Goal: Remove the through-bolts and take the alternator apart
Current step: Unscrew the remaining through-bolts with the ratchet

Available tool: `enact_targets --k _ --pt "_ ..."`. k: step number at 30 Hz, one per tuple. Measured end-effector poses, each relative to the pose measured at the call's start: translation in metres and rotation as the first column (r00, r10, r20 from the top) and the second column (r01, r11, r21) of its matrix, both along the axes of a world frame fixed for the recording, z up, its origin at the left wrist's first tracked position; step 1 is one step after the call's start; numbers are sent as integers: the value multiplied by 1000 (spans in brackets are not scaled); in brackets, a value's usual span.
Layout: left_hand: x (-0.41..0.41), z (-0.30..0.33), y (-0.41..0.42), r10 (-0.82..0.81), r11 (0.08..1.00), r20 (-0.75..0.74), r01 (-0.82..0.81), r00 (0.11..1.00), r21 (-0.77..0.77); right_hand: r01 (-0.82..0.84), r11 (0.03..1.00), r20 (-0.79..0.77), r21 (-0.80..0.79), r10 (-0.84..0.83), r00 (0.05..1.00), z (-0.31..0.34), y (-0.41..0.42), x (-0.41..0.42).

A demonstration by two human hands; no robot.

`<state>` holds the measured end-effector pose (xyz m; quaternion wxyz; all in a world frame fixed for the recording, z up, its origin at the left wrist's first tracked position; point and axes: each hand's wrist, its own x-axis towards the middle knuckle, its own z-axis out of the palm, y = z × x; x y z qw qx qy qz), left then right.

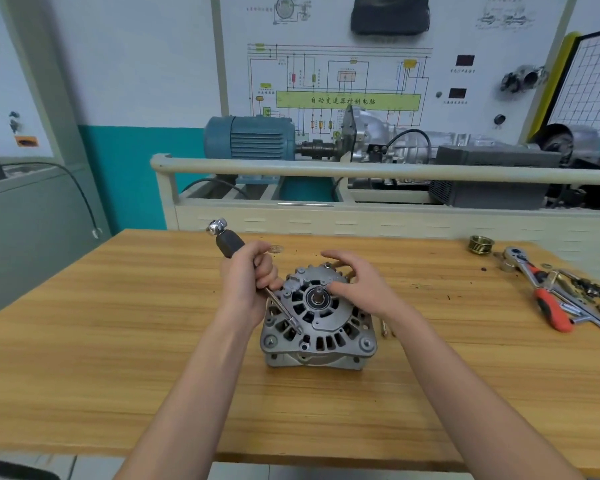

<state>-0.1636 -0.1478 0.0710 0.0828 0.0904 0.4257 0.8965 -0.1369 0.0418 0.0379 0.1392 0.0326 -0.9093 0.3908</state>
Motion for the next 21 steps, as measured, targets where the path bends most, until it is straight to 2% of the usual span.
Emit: enact_targets --k 4,8,16,21 --pt "7 3 -2 83 994 -113 -90 990 -61 -98 955 76 -278 123 989 -5 -3 -2" --pt "11 6 -5 156 977 -197 -180 968 -111 -76 943 55 -324 99 994 -8 -5 -1" --pt "16 5 -9 184 968 -241 -218 953 -125 123 902 3 -413 -134 991 -18 -21 7" --pt "23 5 -5 226 965 -243 -250 943 -74 206 833 -76 -513 -283 956 -28 -36 13"
